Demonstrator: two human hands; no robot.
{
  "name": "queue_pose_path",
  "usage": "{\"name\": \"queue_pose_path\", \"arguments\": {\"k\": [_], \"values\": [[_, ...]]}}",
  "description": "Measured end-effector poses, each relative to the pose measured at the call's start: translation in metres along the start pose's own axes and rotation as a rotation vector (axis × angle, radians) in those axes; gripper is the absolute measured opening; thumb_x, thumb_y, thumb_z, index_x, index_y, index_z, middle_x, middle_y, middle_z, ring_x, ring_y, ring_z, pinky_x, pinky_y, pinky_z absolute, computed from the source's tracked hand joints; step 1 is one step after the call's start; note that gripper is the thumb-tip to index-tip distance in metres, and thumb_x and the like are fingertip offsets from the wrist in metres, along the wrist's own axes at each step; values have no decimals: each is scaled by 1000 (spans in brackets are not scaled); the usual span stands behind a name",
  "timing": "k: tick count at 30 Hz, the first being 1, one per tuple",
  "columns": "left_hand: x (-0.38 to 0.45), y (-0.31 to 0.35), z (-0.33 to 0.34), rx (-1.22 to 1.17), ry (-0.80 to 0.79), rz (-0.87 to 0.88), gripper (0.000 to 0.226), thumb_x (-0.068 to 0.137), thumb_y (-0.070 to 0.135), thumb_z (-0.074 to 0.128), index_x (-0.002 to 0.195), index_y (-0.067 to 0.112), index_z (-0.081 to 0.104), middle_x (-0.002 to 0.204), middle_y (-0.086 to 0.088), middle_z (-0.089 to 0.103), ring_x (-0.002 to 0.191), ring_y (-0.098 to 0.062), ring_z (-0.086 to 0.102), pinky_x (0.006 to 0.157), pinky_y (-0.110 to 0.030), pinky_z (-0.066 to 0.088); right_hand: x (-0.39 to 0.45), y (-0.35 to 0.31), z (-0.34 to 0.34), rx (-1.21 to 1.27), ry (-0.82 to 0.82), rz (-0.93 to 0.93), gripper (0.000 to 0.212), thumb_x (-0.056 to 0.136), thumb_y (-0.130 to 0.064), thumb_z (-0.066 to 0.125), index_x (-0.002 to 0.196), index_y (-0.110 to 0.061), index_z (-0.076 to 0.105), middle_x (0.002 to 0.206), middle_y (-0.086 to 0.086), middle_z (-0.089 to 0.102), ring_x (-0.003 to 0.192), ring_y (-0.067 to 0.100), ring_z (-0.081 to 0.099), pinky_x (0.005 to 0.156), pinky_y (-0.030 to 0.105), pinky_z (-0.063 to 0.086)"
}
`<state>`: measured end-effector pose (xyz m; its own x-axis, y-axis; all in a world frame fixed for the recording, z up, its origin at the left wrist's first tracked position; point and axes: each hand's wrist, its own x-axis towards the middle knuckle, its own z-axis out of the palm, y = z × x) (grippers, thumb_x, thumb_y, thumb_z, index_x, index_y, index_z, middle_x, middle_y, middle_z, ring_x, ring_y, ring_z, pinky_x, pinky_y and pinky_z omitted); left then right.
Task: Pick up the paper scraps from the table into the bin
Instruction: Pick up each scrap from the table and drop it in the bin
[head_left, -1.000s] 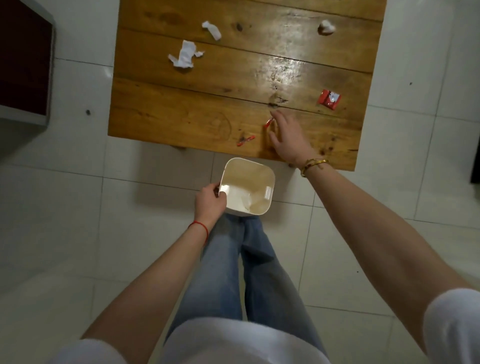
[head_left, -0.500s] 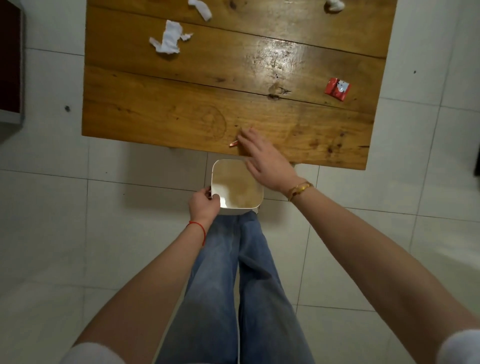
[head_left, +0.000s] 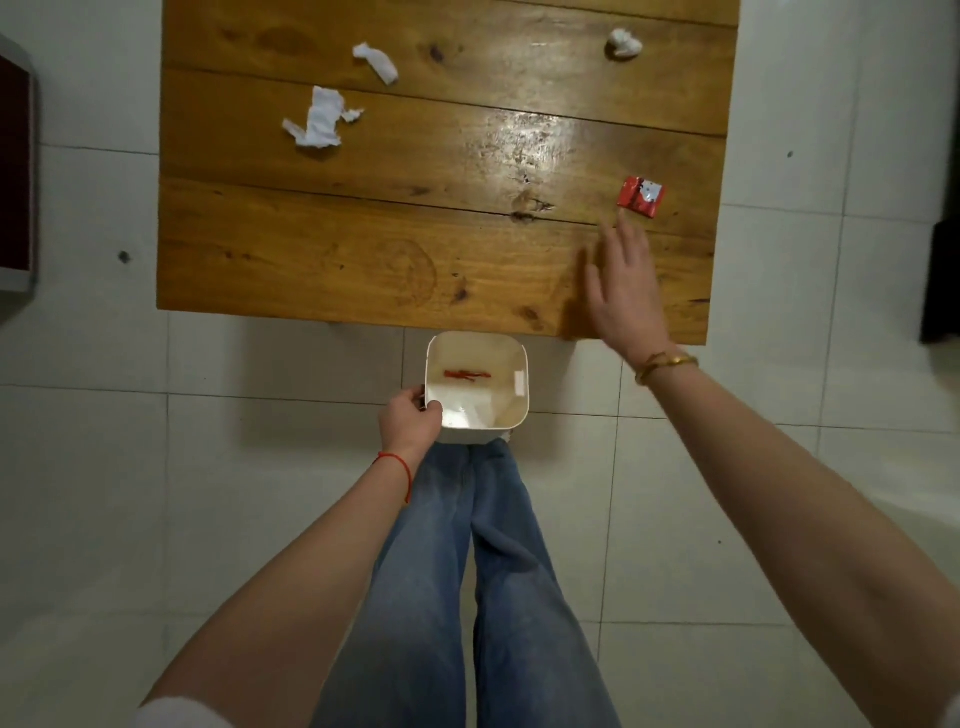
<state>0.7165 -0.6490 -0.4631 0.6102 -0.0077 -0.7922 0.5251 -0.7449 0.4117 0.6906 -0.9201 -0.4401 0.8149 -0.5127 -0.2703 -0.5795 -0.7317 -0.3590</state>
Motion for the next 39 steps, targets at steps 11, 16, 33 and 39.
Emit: {"name": "queue_pose_path", "arguments": {"k": [11,16,33,39], "values": [[5,18,30,-6,-71,9,33,82,8,52,113,10,63,99,-6,69,82,-18,60,74,-26,49,27,15,10,-79,-140,-38,60,99,-38,35,151,-14,18,160,6,11,148,23,6,120,41,2],[1,21,32,9,-83,-6,34,82,8,52,114,10,62,103,-8,70,84,-19,61,73,-26,47,-39,-12,34,-76,-223,-278,57,97,-42,35,148,-17,28,157,6,24,145,23,17,120,40,7],[-98,53,-10,164,-103,76,27,81,10,54,105,8,65,101,-8,70,78,-18,57,62,-23,42,-175,-33,-34,206,-36,53,42,94,-25,51,135,-11,49,134,5,52,125,19,44,107,28,30],[-139,98,-33,221,-111,225,28,84,17,61,110,9,64,105,-10,69,86,-19,62,69,-27,50,-210,-33,-90,245,105,194,43,95,-28,50,136,-15,47,137,2,51,129,16,41,109,32,33]]}}
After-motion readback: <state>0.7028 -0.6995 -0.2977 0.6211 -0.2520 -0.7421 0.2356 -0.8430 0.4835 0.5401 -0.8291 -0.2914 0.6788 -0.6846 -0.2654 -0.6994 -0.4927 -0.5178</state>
